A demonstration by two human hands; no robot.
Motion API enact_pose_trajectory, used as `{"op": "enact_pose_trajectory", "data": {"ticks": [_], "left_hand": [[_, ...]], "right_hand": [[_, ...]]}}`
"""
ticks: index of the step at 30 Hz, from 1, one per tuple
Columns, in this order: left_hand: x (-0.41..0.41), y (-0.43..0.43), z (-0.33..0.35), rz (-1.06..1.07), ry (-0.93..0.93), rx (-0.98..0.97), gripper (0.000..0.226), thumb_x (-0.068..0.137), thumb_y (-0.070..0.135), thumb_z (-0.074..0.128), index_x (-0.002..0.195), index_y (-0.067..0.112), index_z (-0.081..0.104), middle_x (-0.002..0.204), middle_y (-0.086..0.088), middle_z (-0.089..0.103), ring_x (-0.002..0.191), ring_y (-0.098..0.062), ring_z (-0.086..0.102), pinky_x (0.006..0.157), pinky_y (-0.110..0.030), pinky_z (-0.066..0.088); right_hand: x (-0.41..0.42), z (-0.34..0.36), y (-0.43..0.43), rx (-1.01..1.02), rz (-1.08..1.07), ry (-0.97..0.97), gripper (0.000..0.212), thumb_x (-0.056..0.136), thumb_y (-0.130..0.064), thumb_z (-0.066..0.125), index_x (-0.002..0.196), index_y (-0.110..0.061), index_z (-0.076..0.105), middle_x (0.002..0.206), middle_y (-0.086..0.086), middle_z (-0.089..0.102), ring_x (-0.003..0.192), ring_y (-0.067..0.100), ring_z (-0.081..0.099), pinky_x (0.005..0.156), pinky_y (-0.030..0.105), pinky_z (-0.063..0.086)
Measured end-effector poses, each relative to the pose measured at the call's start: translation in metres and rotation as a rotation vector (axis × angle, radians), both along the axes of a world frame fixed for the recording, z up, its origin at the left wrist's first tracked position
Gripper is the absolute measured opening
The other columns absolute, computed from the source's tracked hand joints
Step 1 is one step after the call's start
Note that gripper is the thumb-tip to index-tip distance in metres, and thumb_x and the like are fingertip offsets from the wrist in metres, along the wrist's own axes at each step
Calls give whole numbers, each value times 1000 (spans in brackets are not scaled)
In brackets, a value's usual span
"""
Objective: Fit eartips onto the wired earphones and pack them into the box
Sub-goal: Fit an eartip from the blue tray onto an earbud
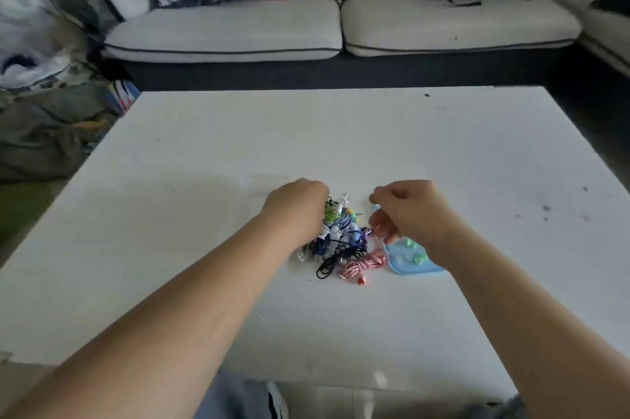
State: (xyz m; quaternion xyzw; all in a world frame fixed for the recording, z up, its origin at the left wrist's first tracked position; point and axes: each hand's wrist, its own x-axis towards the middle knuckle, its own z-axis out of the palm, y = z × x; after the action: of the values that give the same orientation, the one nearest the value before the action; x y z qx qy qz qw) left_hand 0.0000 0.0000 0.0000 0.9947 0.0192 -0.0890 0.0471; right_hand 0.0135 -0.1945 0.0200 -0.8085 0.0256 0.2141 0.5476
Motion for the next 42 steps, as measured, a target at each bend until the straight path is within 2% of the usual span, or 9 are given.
{"op": "enact_pose_trajectory", "data": {"ticks": [4, 7, 14, 22, 26, 31, 35, 39, 42], "left_hand": [[13, 10, -13, -32, -21, 35, 16, 96, 23, 66, 91, 18, 52, 96, 1, 45, 89, -21, 46, 66, -34, 36], [20, 19, -19, -16, 3, 5, 13, 88, 9, 66, 97, 17, 63, 97, 1, 57, 90, -23, 56, 65, -33, 39], [25, 48, 2, 151, 19, -365, 26, 87, 15, 64, 108, 29, 73, 106, 7, 71, 98, -19, 67, 91, -37, 57], [11, 44, 24, 282, -46, -781, 22, 87, 29, 82, 107, 22, 78, 89, 10, 72, 83, -8, 68, 78, -26, 54], [6, 37, 22, 362, -4, -936, 17, 85, 30, 84, 92, 16, 76, 79, 1, 69, 67, -9, 64, 61, -25, 58], [4, 32, 30, 362, 77, -1185, 13, 92, 17, 77, 101, 8, 73, 86, -6, 70, 76, -15, 71, 81, -39, 65], [4, 26, 33, 341, 98, -1352, 16, 94, 10, 73, 110, 5, 72, 96, -11, 72, 78, -17, 72, 81, -36, 64], [6, 25, 34, 404, 97, -1461, 19, 94, 7, 72, 113, 2, 72, 89, -6, 71, 73, -18, 71, 78, -36, 65], [8, 25, 31, 461, 73, -1331, 14, 97, 16, 71, 104, 4, 74, 87, -6, 69, 68, -16, 71, 74, -36, 65]], "right_hand": [[20, -13, 6, -82, 12, -44, 26, 98, -16, 53, 92, 2, 70, 75, 13, 76, 51, 21, 65, 48, 28, 54], [22, -21, 21, -116, 61, -67, 28, 99, -19, 54, 90, 3, 68, 76, 11, 76, 45, 15, 62, 50, 26, 53], [18, -31, 37, -35, 90, -26, 22, 98, -15, 55, 91, -2, 71, 82, 13, 76, 54, 17, 68, 54, 26, 59], [9, -27, 35, 36, 66, -22, 15, 95, -8, 64, 104, -18, 71, 76, 7, 75, 61, 20, 72, 63, 26, 62], [6, -31, 36, 161, 30, 71, 22, 93, -4, 66, 114, -12, 70, 80, 6, 73, 69, 23, 73, 75, 38, 65], [7, -29, 39, 517, 20, 287, 41, 95, 6, 63, 132, -11, 60, 116, 19, 72, 95, 37, 74, 82, 41, 63], [9, -26, 38, 657, 147, 350, 45, 97, 4, 59, 138, -14, 55, 123, 19, 71, 113, 41, 69, 95, 48, 59], [8, -30, 38, 503, 200, 256, 37, 92, -7, 72, 128, -8, 66, 105, 12, 73, 88, 24, 68, 76, 36, 58], [6, -31, 38, 308, 236, 206, 19, 93, -18, 72, 104, -2, 75, 84, 5, 68, 76, 16, 62, 68, 32, 55]]}}
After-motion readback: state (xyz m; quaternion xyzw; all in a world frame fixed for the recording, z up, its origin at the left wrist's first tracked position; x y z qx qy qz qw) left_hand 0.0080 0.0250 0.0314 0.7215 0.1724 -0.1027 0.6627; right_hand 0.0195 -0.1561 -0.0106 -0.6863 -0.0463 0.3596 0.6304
